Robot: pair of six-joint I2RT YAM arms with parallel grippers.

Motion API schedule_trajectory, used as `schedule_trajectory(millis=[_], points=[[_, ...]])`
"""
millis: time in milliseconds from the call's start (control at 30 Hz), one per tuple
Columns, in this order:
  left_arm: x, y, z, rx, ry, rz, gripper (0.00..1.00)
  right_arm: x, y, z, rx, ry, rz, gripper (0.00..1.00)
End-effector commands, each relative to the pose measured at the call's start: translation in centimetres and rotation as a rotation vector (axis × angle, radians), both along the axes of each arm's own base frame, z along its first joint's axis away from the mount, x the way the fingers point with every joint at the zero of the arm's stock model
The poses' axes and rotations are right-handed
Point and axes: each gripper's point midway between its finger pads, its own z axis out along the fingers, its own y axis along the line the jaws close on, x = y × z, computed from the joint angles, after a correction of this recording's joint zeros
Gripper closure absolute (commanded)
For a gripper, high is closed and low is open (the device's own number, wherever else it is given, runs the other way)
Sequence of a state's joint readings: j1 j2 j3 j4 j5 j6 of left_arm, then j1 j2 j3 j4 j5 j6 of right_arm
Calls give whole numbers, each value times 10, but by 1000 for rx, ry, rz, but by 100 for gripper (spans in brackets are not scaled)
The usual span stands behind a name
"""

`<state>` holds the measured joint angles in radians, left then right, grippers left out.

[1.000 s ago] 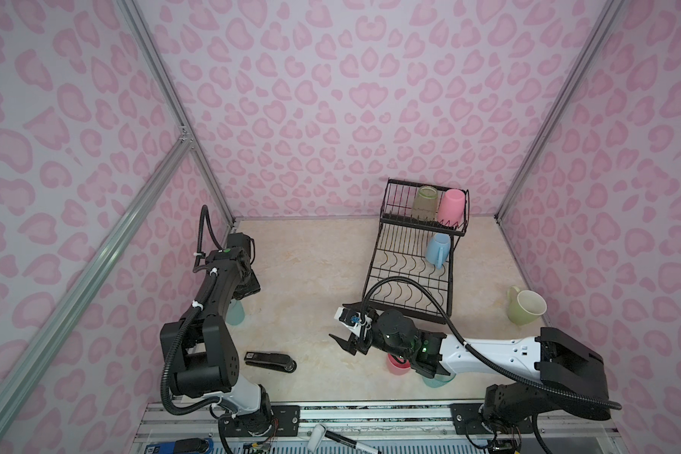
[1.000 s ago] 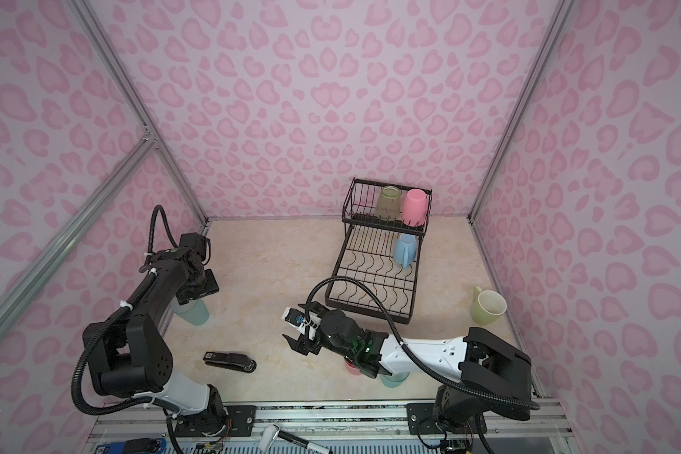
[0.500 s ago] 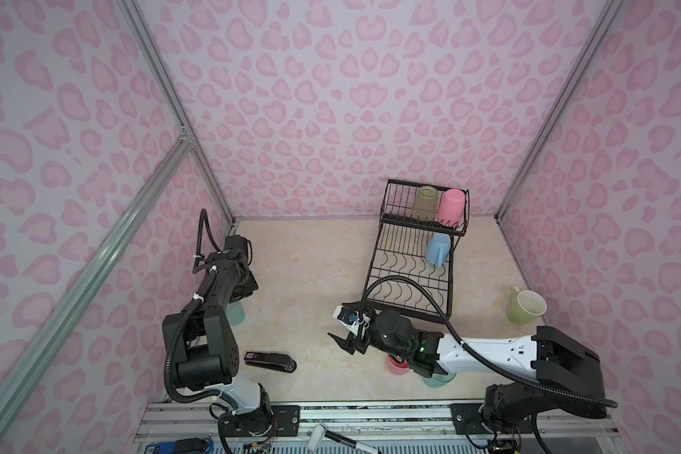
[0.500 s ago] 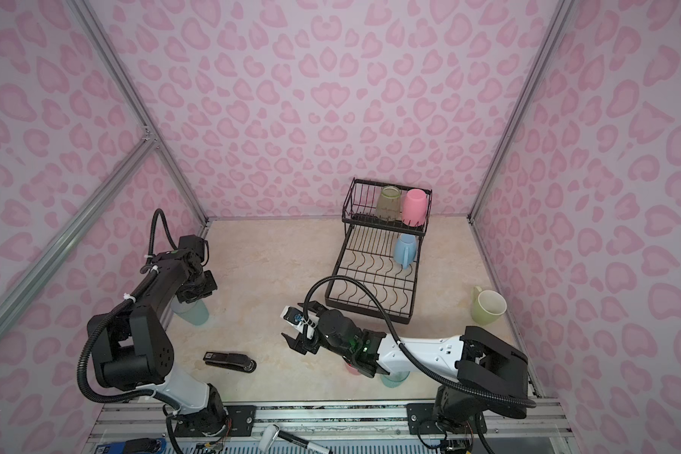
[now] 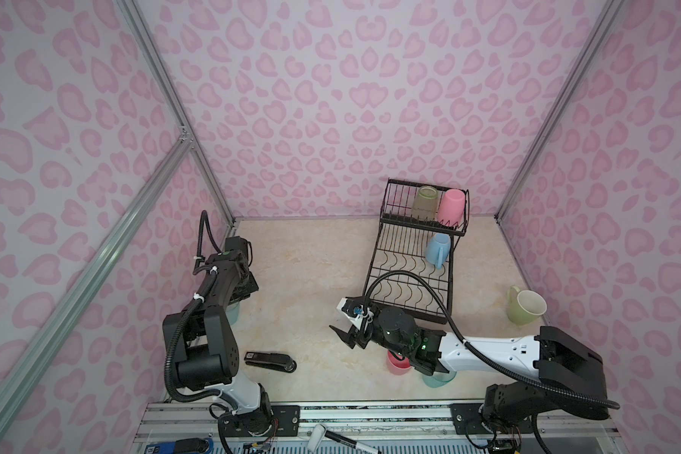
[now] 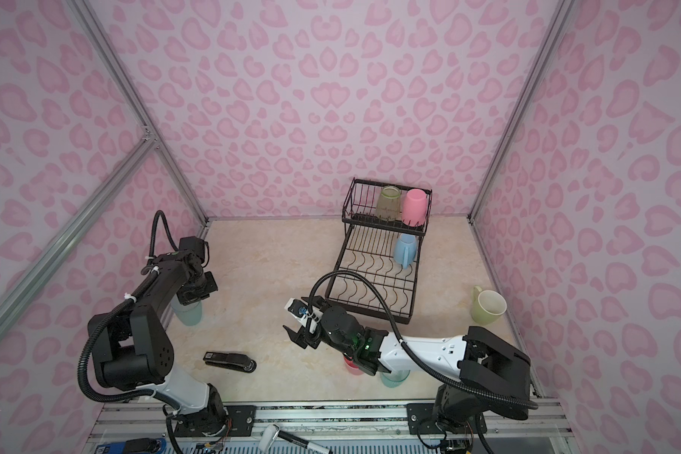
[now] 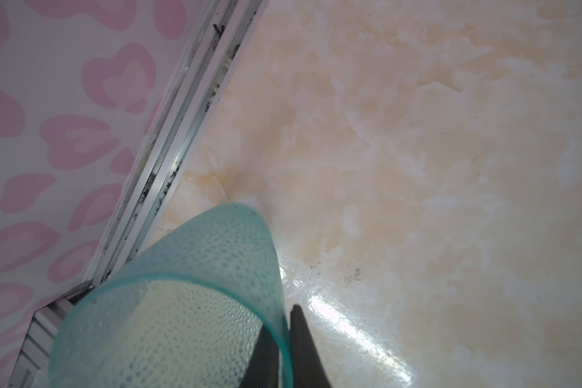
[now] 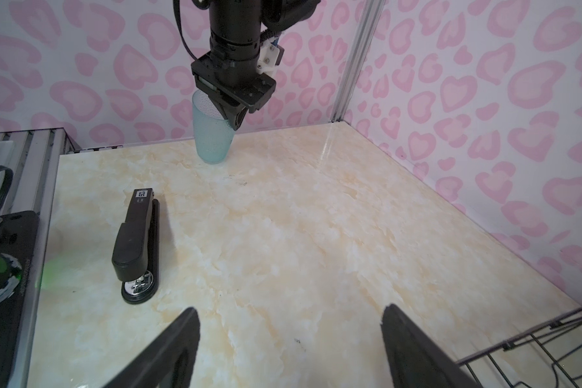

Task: Load cups into a dish rack
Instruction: Pick up the cup from the middle-left of the table.

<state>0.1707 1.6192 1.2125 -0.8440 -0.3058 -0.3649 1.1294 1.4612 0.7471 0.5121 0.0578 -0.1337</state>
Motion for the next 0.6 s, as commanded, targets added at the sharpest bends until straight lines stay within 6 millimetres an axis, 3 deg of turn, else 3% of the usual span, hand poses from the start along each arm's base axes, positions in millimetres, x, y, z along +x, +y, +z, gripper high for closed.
schedule_trajectory(millis=[0, 133, 300, 433, 567], points=[[0, 2, 11, 14, -27, -2, 95, 0, 6, 3, 33, 17, 16, 15], [1, 0, 29, 12, -74, -6, 95, 7, 6, -5, 36, 53, -1, 15], [12, -16, 54, -51, -175, -38, 96, 16, 11, -6, 55, 92, -12, 15], [30, -45, 88, -129, -317, -107, 96, 28, 20, 3, 43, 128, -45, 15], [48, -92, 121, -267, -473, -225, 96, 46, 28, 18, 102, 217, -101, 15]])
